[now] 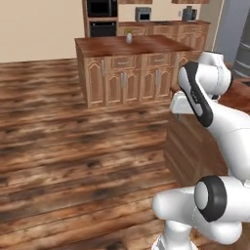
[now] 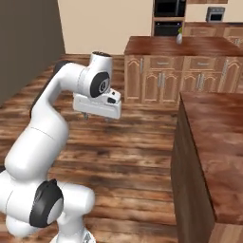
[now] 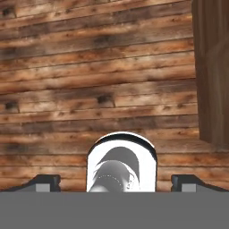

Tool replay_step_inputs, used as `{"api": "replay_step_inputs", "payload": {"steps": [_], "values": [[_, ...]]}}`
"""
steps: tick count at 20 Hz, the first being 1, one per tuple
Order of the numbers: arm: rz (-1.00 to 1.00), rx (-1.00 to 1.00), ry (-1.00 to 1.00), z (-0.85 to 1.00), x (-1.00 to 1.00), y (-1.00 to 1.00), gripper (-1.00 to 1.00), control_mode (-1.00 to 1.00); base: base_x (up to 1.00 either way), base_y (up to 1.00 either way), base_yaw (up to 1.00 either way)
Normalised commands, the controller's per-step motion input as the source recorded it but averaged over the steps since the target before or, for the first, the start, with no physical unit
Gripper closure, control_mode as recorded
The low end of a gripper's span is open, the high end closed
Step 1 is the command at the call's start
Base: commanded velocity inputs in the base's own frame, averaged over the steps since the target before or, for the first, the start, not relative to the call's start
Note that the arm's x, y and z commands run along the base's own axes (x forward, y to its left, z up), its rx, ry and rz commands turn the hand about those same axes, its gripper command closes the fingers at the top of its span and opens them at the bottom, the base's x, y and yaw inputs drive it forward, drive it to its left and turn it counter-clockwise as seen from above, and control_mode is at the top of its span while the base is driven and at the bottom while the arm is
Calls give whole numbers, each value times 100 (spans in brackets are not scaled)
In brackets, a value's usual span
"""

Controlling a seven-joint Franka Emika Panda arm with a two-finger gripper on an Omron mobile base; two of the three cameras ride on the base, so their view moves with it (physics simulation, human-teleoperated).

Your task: Move the hot dog bun to the plate on the dining table and place the condiment next to that plate. Then navigate to the fridge and take the sausage and place it on the plate as well.

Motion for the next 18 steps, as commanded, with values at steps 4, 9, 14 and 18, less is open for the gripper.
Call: {"api": "replay_step_inputs", "payload": {"steps": [4, 9, 14, 18], "values": [[0, 0, 0, 0, 0, 0, -100, 100, 100, 83, -34], [0, 0, 0, 0, 0, 0, -100, 100, 100, 68, -39], [0, 0, 0, 0, 0, 0, -100, 100, 100, 62, -41], [0, 0, 0, 0, 0, 0, -100, 100, 100, 77, -43]]}}
